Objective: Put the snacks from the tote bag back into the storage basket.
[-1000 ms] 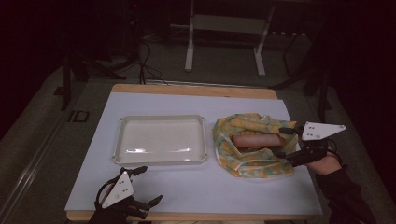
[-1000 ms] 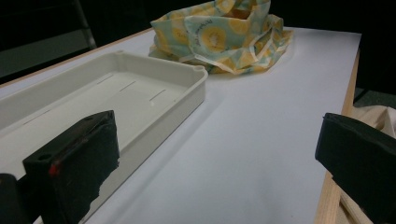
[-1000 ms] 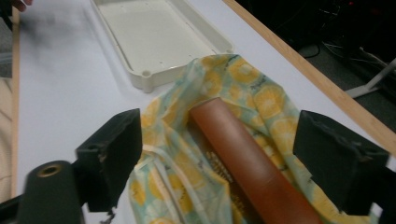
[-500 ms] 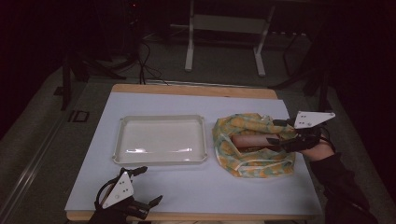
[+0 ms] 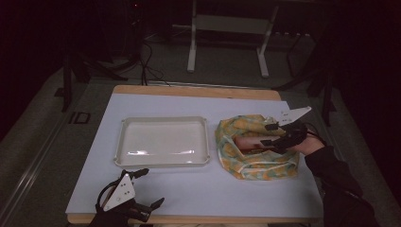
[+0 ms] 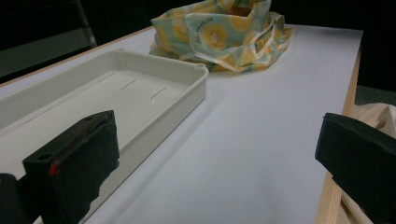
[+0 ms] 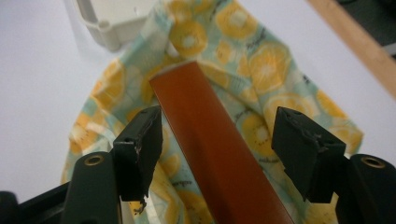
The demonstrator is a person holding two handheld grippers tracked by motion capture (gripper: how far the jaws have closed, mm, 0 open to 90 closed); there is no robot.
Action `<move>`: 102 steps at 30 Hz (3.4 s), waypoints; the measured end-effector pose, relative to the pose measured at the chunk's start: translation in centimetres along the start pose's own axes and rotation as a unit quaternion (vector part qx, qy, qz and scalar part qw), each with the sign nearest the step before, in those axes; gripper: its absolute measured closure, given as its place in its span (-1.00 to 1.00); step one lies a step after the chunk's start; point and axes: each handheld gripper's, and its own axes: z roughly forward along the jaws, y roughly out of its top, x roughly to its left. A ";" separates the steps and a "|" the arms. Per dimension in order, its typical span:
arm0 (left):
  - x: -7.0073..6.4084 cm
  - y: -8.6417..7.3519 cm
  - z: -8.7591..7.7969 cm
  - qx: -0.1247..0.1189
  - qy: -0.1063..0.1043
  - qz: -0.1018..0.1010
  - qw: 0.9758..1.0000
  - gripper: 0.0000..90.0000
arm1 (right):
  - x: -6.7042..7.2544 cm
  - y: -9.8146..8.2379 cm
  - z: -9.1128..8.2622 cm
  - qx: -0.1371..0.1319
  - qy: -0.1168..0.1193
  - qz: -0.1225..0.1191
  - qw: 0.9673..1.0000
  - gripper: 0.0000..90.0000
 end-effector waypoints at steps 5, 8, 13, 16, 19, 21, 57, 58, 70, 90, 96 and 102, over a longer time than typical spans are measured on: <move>0.0 0.0 -0.1 0.001 0.001 0.000 1.000 -1.00 | -0.5 -0.1 1.4 0.031 0.008 -0.003 0.999 -0.26; 0.0 -0.1 -0.1 0.001 0.003 0.001 1.000 -1.00 | -0.7 -0.3 2.2 0.046 0.009 -0.005 0.999 -0.29; -0.1 -0.2 -0.2 0.002 0.004 0.001 1.000 -1.00 | -0.9 -0.6 3.1 0.066 0.007 -0.012 0.998 -0.34; -0.1 -0.2 -0.3 0.002 0.006 0.001 1.000 -1.00 | -1.0 -0.8 3.6 0.078 0.008 -0.013 0.997 -0.36; -0.1 -0.2 -0.4 0.001 0.007 0.000 1.000 -1.00 | -1.0 -0.9 4.1 0.093 0.007 -0.014 0.996 -0.38; -0.2 -0.2 -0.4 0.002 0.007 0.002 1.000 -1.00 | -0.9 -0.9 4.5 0.108 0.001 -0.023 0.994 -0.38; -0.5 -0.4 -0.9 0.005 0.013 0.003 1.000 -1.00 | -1.6 -0.3 2.8 0.103 0.028 -0.065 0.992 -0.05; -0.5 -0.4 -0.9 0.004 0.012 0.003 1.000 -1.00 | -1.6 -0.2 2.6 0.101 0.026 -0.066 0.992 -0.05; -0.6 -0.4 -0.7 0.010 0.004 0.004 1.000 -1.00 | -1.9 1.2 0.3 0.094 0.019 -0.067 0.993 -0.05; -0.9 -0.4 -0.6 0.011 -0.009 0.008 1.000 -1.00 | -1.4 5.5 -2.7 0.079 0.011 -0.095 0.992 -0.05; -0.9 -0.4 -0.6 0.012 -0.012 0.008 1.000 -1.00 | -0.9 7.3 -2.8 0.079 0.016 -0.112 0.990 -0.05; -0.9 -0.4 -0.7 0.013 -0.015 0.011 1.000 -1.00 | -0.2 8.9 -2.6 0.078 0.025 -0.130 0.988 -0.05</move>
